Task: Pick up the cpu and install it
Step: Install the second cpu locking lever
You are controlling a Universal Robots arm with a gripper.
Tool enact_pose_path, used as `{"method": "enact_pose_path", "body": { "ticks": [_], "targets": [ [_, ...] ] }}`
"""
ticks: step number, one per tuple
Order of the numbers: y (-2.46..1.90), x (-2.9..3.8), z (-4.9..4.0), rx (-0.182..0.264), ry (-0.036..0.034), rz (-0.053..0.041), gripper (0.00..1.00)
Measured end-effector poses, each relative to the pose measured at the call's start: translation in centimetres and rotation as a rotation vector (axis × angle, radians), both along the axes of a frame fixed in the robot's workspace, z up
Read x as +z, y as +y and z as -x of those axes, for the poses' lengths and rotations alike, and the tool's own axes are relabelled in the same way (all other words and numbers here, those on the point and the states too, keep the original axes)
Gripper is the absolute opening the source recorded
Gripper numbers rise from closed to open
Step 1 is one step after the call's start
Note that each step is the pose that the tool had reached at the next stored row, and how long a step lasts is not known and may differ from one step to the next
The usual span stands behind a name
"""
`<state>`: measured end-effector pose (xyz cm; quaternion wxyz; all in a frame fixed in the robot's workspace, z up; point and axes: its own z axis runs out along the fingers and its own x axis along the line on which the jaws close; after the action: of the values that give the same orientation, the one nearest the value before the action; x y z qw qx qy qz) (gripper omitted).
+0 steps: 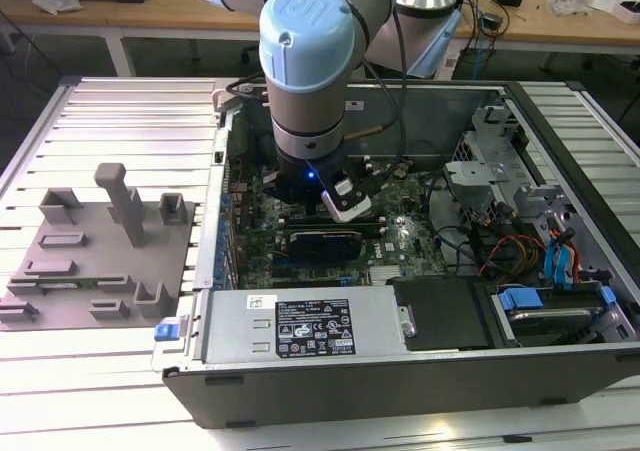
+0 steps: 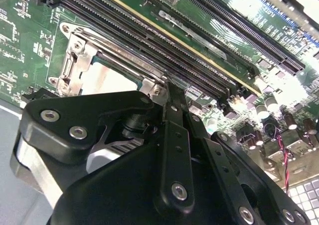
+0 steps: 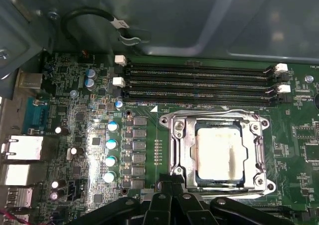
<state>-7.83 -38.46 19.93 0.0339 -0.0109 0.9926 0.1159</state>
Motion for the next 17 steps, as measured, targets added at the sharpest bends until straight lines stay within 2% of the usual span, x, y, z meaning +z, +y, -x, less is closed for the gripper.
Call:
{"method": "enact_pose_path", "body": {
  "ticks": [5,11,15,16,17],
  "targets": [
    [0.01,-0.14,0.22,0.000,-0.0001,-0.0044,0.11],
    [0.00,-0.14,0.23,0.000,0.0000,-0.0042,0.11],
    [0.10,1.26,0.22,0.000,0.0000,0.0027,0.11],
    [0.13,2.26,0.22,0.000,0.0000,0.0114,0.11],
    [0.14,2.60,0.22,0.000,0.0000,0.0177,0.11]
  ]
}}
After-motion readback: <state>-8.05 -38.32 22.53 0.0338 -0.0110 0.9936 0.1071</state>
